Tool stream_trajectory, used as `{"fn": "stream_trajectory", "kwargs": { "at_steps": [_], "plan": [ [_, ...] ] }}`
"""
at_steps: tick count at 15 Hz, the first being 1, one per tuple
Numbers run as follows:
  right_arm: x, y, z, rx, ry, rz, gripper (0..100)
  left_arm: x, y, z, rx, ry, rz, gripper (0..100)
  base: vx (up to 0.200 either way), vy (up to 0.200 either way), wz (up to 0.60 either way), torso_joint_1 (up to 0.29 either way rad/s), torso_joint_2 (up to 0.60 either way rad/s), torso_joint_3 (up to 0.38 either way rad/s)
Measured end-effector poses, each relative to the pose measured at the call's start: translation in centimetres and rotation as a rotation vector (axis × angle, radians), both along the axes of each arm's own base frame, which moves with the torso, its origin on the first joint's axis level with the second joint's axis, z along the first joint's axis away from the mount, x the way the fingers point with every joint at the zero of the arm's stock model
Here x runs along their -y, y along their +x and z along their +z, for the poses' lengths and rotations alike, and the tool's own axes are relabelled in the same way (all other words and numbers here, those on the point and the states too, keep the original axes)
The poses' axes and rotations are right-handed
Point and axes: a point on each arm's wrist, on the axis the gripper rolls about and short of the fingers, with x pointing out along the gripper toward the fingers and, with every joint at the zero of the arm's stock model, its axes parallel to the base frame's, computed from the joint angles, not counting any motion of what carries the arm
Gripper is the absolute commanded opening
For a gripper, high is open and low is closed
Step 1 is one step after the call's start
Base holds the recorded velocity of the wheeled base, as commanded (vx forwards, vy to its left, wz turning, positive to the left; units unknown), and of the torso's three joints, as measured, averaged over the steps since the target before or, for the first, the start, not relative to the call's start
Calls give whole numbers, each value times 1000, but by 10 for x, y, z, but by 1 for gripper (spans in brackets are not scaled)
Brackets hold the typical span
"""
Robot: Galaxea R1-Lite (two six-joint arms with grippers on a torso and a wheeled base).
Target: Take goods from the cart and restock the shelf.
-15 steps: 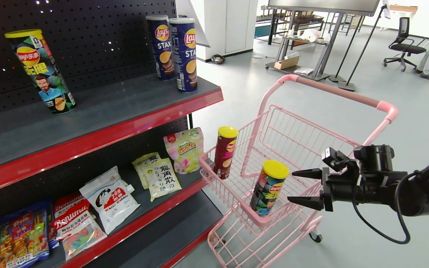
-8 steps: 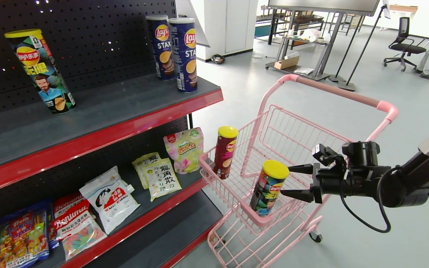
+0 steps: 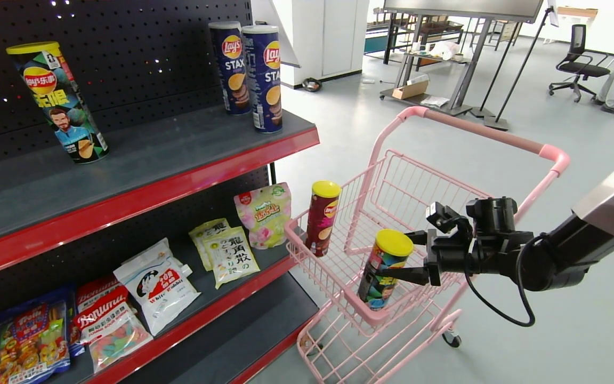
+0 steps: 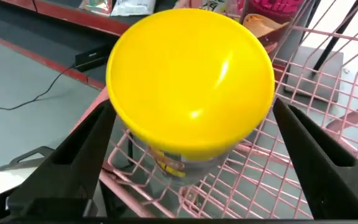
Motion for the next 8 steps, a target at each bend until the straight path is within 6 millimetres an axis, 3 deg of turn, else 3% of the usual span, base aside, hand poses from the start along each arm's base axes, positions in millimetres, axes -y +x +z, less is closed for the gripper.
{"fn": "stream_trajectory", "kwargs": {
  "at_steps": [7, 8],
  "plan": [
    [-8, 12, -6, -10, 13, 9, 100, 0, 0, 0, 0, 0, 0, 100, 0, 0, 0, 0, 0, 0],
    [-8, 12, -7, -7, 14, 11, 0, 0, 0, 0, 0, 0, 0, 100, 0, 0, 0, 0, 0, 0]
  ]
}}
